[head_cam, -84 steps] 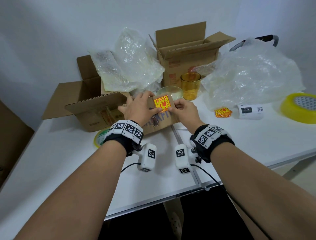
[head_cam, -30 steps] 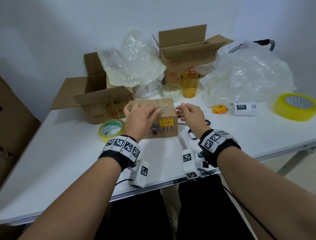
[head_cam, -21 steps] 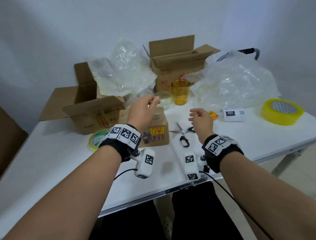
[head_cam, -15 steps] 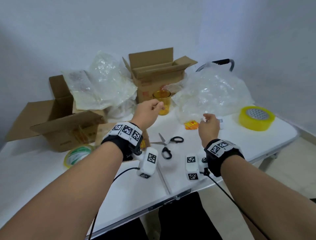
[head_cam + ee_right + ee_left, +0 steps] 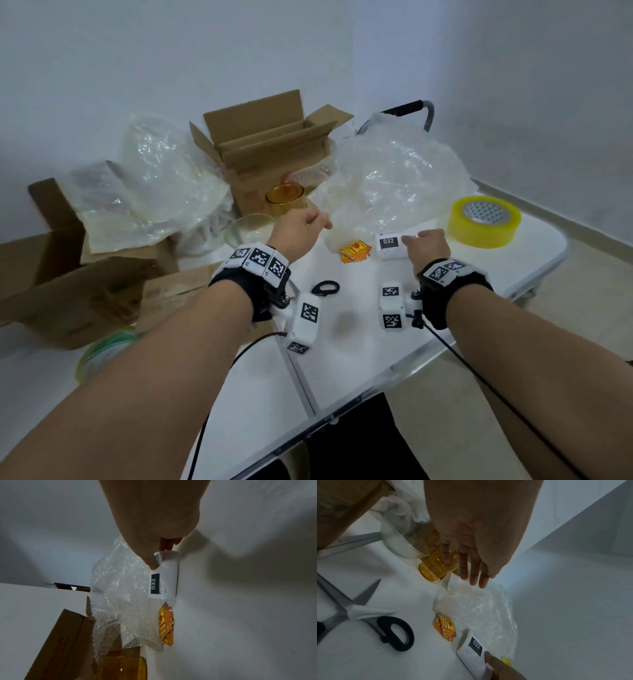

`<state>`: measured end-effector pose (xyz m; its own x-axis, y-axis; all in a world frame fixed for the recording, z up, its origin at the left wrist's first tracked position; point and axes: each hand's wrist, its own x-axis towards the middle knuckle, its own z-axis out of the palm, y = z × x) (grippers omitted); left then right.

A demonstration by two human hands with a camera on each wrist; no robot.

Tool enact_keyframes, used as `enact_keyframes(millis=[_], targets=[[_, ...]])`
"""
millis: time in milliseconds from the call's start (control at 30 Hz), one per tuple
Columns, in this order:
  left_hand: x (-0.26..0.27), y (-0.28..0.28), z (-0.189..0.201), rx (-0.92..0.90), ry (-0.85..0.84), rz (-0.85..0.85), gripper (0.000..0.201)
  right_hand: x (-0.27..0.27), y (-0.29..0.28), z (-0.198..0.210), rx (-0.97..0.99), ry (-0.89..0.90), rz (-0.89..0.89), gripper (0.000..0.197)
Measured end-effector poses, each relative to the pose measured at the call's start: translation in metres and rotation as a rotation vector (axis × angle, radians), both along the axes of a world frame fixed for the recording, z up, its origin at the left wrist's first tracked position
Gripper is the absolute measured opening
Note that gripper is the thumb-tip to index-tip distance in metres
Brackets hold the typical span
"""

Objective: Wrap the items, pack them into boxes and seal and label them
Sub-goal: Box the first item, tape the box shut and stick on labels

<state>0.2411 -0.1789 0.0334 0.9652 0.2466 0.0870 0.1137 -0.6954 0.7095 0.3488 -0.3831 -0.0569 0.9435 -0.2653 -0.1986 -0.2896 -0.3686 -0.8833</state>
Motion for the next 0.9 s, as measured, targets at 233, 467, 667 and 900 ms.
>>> enact_keyframes(millis=[233,467,667,900], targets=[[-0.001,-0.003,0.000,-0.040,0.039,-0.004,0.032,-0.013,-0.004,-0.004,0.074,-0.170,-0.029,0.023],[-0.013,-0.006,0.002,-0.086,0.006,-0.031,0.033,-0.029,-0.008,0.006,0.233,-0.241,-0.223,0.022],[-0.029,-0.004,0.003,-0.251,-0.092,-0.010,0.025,-0.052,0.013,0.038,0.452,-0.400,-0.185,0.017],[-0.066,0.036,0.022,-0.688,0.014,0.194,0.053,-0.093,0.085,0.090,0.633,-0.407,0.295,0.003]])
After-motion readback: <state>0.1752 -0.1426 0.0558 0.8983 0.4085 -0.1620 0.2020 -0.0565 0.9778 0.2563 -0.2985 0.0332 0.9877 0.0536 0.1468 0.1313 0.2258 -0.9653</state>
